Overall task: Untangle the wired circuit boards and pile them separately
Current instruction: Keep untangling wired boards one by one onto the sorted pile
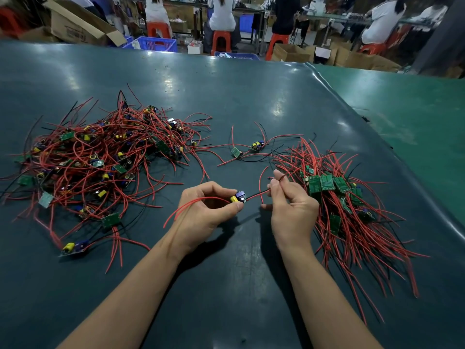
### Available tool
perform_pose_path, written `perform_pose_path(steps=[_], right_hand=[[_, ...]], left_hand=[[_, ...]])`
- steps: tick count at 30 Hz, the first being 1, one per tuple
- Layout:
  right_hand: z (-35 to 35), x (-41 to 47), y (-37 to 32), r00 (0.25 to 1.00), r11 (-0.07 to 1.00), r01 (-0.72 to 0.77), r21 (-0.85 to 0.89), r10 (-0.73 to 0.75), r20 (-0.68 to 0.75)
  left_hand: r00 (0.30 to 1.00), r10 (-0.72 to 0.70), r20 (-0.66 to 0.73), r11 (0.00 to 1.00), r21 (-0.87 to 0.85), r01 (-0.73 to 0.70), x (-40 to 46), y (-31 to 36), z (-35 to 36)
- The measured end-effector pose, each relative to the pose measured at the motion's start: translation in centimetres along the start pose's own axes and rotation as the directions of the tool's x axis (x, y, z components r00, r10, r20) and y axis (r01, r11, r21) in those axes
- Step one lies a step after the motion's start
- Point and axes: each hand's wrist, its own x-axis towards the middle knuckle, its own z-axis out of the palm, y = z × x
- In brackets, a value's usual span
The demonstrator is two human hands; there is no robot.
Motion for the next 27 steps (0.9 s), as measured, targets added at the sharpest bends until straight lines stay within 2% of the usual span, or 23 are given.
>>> perform_pose_path(steps=[3,7,12,14,19,27], right_hand=[[0.05,-0.1,-0.09,1.0,1.0,0.003,-0.028,-0.003,0.004],[-0.28,-0.05,-0.6,0.993,0.984,-0.115,0.136,0.115,0.001],[-0.31,-0.06,-0.55,0.996,0.992,-0.086,0.092,0.086,0.011],[-0.22,-0.12,-0.62,0.996,0.993,-0.086,0.08,0.087,-0.003],[-0.37,0.29,-0.81,0.98,0.966,-0.169,0.194,0.185,-0.071],[-0.35,0.34,0.03,0.981,0.991,-0.127,0.05,0.133,-0.139]], left_hand=[[1.0,-0.011,-0.015,1.0,-0.024,0.011,-0.07,0.03,0.04],[1.0,-0.026,-0.006,0.999,-0.023,0.026,-0.21,0.04,-0.08],[1.0,-0.027,-0.009,0.999,-0.022,0.026,-0.22,0.08,-0.01],[1.0,-0.026,-0.009,0.999,-0.019,0.026,-0.21,0.08,-0.03],[0.999,-0.044,-0.018,0.998,-0.049,0.043,-0.11,0.0,-0.29],[0.998,-0.058,0.027,0.998,-0.026,0.059,-0.08,-0.13,-0.3]])
